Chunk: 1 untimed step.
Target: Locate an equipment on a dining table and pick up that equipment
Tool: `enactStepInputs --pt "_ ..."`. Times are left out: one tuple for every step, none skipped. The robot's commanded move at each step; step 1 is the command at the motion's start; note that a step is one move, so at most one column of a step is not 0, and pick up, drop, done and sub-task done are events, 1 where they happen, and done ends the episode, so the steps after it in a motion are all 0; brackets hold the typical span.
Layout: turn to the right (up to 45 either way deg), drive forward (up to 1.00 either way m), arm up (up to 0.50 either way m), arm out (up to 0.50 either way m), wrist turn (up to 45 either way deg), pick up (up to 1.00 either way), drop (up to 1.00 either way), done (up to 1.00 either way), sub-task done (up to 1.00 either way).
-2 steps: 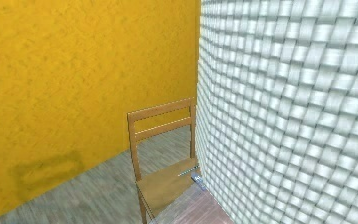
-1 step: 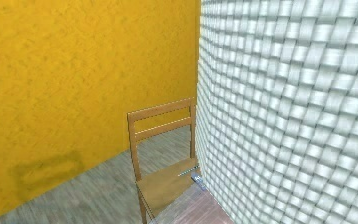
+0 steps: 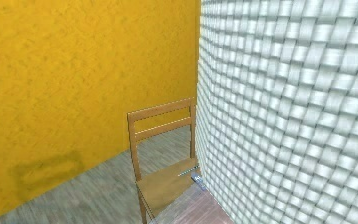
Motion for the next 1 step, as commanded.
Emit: enactStepInputs --pt "0.0 0.0 0.0 0.0 3.0 0.0 0.0 0.0 0.0"
